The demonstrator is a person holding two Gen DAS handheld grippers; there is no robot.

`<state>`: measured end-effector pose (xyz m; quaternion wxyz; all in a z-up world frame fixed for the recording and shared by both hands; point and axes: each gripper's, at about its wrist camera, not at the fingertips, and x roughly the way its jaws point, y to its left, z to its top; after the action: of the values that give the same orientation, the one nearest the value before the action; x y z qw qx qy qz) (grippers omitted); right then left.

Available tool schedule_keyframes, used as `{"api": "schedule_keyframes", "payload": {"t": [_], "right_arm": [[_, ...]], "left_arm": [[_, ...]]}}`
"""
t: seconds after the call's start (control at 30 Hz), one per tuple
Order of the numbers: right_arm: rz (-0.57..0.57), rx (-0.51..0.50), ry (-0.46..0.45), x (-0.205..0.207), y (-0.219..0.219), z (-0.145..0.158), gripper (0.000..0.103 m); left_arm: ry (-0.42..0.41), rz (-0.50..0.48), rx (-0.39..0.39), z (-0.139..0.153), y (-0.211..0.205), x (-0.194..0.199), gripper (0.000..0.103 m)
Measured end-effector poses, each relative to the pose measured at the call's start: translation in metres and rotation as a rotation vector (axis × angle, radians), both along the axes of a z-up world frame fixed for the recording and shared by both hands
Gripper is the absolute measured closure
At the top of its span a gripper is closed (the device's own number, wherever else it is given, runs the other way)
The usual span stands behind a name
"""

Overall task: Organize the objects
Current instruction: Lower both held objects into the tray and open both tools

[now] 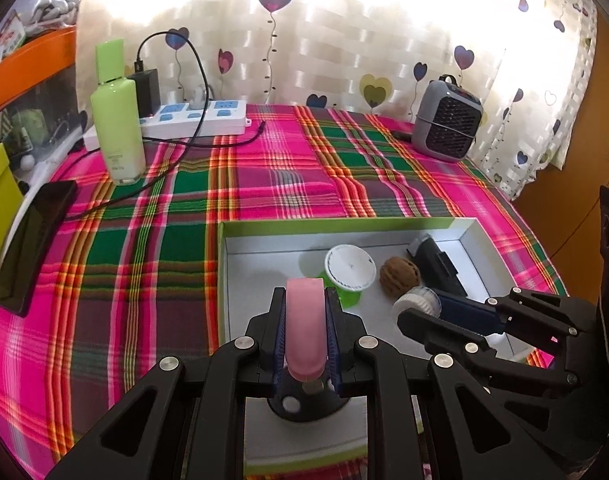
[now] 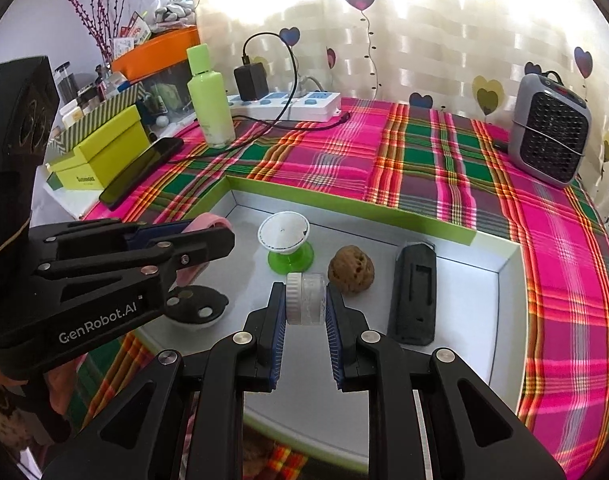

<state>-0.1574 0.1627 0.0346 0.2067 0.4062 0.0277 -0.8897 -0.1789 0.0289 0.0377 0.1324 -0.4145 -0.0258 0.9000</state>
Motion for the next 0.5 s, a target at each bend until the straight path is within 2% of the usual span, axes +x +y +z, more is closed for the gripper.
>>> {"api": "schedule_keyframes", "payload": {"t": [0.5], "right_arm": [[0.003, 0.017, -0.035, -0.017, -0.010, -0.012, 0.083]], "left_arm": [[-0.040, -0.001, -0.008, -0.017, -0.001, -0.026, 0.087]]}}
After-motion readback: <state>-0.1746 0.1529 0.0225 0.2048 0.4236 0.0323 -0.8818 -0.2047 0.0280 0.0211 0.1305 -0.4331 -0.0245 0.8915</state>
